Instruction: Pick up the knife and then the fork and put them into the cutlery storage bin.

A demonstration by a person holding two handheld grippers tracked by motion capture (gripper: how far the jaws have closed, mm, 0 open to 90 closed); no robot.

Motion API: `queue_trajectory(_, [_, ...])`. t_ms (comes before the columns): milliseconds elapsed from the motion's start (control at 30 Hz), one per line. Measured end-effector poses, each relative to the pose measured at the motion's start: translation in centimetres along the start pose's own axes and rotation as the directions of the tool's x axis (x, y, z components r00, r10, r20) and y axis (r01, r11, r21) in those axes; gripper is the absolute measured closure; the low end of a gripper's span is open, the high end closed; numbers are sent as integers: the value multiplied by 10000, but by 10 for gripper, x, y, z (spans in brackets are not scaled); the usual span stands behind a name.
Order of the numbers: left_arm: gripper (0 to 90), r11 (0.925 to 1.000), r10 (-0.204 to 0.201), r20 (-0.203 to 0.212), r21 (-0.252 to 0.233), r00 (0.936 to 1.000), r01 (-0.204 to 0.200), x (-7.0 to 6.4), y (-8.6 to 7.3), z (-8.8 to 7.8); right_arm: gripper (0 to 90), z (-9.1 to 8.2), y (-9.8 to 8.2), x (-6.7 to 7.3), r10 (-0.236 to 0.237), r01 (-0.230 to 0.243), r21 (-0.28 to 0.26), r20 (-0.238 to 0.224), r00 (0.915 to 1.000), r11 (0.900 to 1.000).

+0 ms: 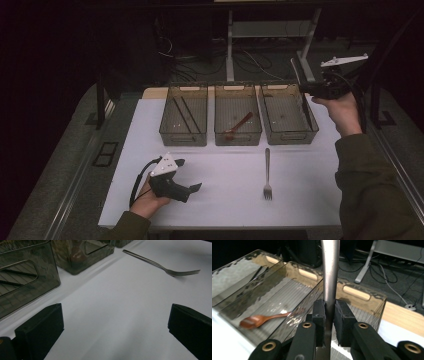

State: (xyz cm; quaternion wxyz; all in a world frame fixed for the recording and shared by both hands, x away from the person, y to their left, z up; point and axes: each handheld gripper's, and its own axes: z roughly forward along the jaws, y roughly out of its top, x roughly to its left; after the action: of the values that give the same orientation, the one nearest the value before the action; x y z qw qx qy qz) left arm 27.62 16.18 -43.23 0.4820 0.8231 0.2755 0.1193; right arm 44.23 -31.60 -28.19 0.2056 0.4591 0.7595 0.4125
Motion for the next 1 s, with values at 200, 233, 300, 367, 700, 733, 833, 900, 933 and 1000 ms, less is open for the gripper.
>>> queue_trajectory(200, [0,10000,-42,156,9,9999,42,0,0,0,782,22,4,-10,-88,84,148,283,9996,9999])
queue_trajectory(233, [0,10000,-63,155,11,9999,63,0,0,0,783,26,4,-12,-57,52,152,285,9996,9999])
queue_trajectory(300, [0,10000,-52,129,10,9999,52,0,0,0,783,31,2,-17,105,-110,149,341,9994,9998])
queue_trajectory(367, [0,10000,-58,120,-17,9999,58,0,1,-1,783,36,0,-21,180,-189,216,387,9991,9996])
queue_trajectory(700, [0,10000,78,227,14,9997,-78,-1,1,1,783,55,-20,-30,223,-265,789,540,9983,9965])
queue_trajectory(733, [0,10000,68,237,19,9997,-68,-1,1,1,783,56,-21,-31,231,-276,851,532,9983,9960])
queue_trajectory(833, [0,10000,70,239,-5,9997,-70,-1,1,1,782,60,-25,-33,258,-318,1061,573,9980,9938])
queue_trajectory(900, [0,10000,64,257,-6,9997,-64,-1,1,1,783,63,-27,-34,289,-351,1148,549,9981,9928])
queue_trajectory(933, [0,10000,69,273,3,9996,-69,-2,1,1,782,64,-28,-34,300,-370,1211,593,9978,9919])
queue_trajectory(1000, [0,9999,119,318,75,9994,-121,-2,1,1,782,68,-30,-34,257,-329,1395,530,9983,9897])
